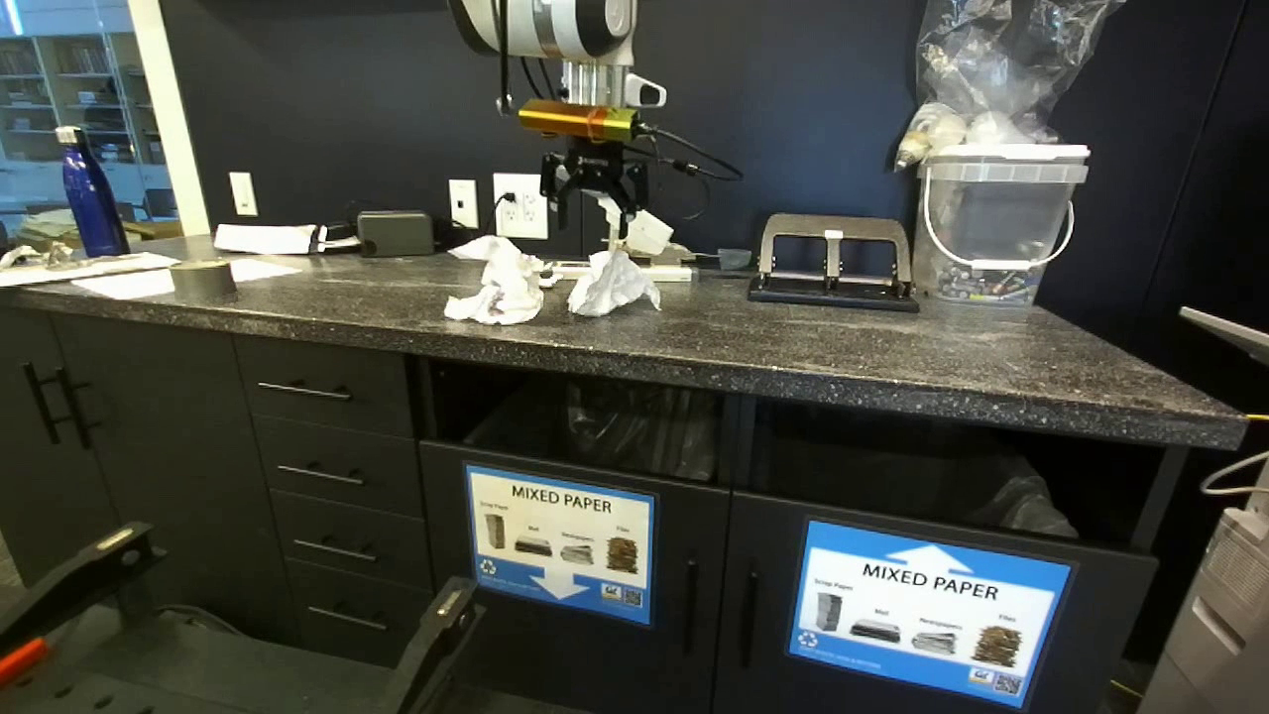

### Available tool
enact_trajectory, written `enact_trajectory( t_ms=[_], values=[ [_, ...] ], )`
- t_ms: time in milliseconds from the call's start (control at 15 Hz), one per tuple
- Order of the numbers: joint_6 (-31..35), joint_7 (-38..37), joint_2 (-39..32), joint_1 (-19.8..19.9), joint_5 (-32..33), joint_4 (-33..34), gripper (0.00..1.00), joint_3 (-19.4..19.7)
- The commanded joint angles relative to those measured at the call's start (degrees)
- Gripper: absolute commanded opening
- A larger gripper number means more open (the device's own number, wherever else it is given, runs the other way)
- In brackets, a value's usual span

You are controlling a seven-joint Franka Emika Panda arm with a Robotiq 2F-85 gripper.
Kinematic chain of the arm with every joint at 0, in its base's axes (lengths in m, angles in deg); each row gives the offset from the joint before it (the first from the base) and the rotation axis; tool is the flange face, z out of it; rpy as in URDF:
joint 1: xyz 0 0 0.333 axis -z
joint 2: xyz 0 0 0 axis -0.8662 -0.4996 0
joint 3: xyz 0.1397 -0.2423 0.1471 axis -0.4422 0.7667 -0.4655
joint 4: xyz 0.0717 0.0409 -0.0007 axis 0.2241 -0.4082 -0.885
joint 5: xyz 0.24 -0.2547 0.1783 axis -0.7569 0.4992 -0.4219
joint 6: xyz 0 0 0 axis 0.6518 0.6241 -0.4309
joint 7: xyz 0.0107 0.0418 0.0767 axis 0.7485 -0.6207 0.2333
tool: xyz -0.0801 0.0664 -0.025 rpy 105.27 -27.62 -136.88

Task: Put the tissues inside the rubbish bin.

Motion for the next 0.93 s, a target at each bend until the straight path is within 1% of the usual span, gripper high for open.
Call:
enact_trajectory(
  t_ms=[0,400,867],
  values=[
    [-1.94,-8.82,-7.93,-2.68,0.30,10.68,1.00,3.30],
    [-5.05,-15.13,-15.19,-4.11,0.72,19.13,1.00,5.19],
    [-14.36,-16.32,-20.18,-4.11,1.09,26.42,1.00,5.52]
  ],
)
